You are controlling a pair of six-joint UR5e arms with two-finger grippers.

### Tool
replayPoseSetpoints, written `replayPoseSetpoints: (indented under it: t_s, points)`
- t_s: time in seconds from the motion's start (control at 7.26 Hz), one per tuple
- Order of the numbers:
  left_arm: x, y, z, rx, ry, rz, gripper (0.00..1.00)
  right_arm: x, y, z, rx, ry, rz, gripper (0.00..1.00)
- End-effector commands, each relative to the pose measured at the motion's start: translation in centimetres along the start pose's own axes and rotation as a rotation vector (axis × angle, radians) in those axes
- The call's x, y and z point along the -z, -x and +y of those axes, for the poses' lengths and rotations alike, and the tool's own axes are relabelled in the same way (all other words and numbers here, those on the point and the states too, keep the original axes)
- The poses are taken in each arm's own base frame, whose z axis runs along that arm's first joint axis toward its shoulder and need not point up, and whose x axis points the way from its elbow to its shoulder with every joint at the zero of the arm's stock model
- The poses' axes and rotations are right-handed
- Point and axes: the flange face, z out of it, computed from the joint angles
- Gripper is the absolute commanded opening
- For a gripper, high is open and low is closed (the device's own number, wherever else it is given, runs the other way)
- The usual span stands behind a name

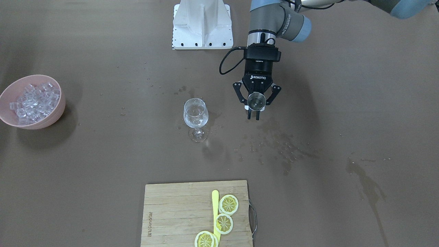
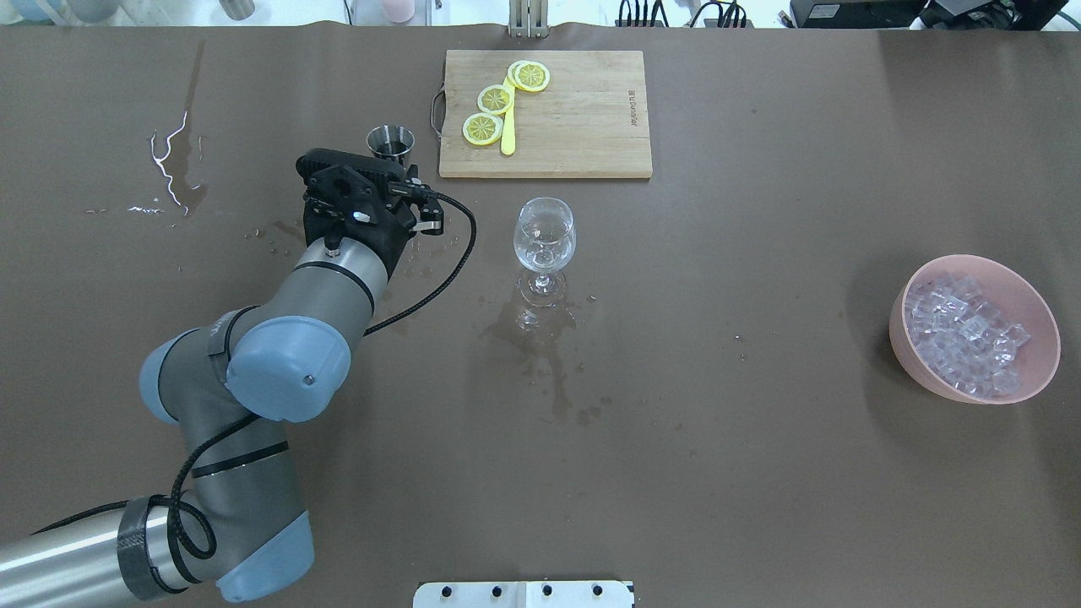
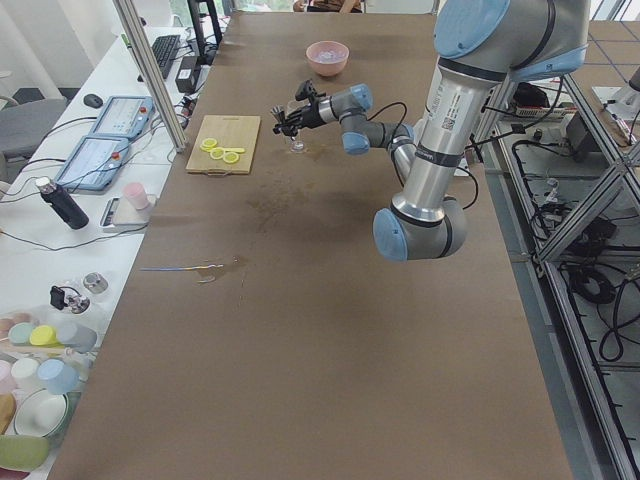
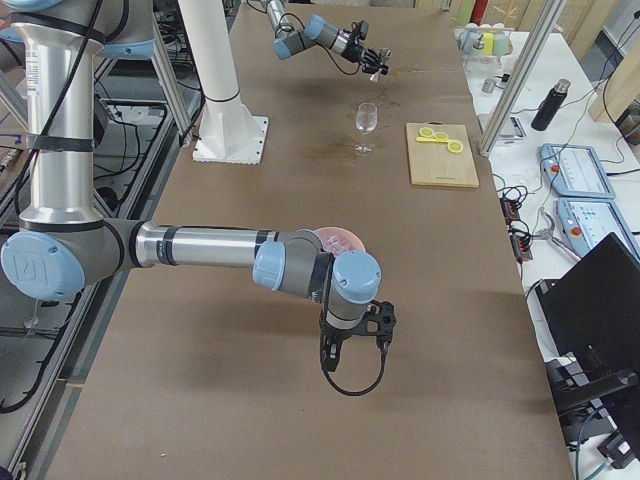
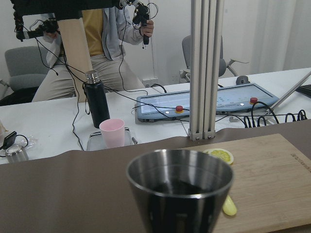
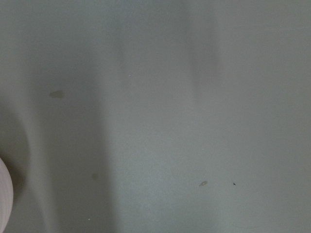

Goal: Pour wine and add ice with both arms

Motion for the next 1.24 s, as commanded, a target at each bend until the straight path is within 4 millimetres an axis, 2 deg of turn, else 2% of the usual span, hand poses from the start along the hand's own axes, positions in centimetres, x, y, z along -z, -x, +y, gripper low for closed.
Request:
replayPoseSetpoints:
  t_s: [0.0, 0.14, 0.28, 0.41, 0.69, 1.1]
  points:
    - [2.9, -2.9, 0.3, 0.011, 0.022, 0.068, 0.00, 0.1, 0.1, 0.0, 0.002, -0.002, 0.000, 1.00]
    - [3.0, -3.7, 1.0, 0.007, 0.094, 0.123, 0.00, 0.1, 0.1, 0.0, 0.002, -0.002, 0.000, 1.00]
    - [3.6, -5.1, 0.9, 0.008, 0.178, 0.191, 0.00, 0.2, 0.1, -0.1, 0.002, -0.004, 0.000, 1.00]
    - [3.9, -5.5, 0.5, -0.008, 0.196, 0.184, 0.00, 0.1, 0.1, -0.1, 0.001, -0.003, 0.000, 1.00]
    - [4.7, -7.9, -1.1, -0.020, 0.259, 0.215, 0.00, 0.0, 0.0, -0.1, 0.002, -0.002, 0.000, 1.00]
    - [5.0, -10.0, -2.7, -0.047, 0.292, 0.192, 0.00, 0.0, 0.0, -0.1, 0.002, -0.002, 0.000, 1.00]
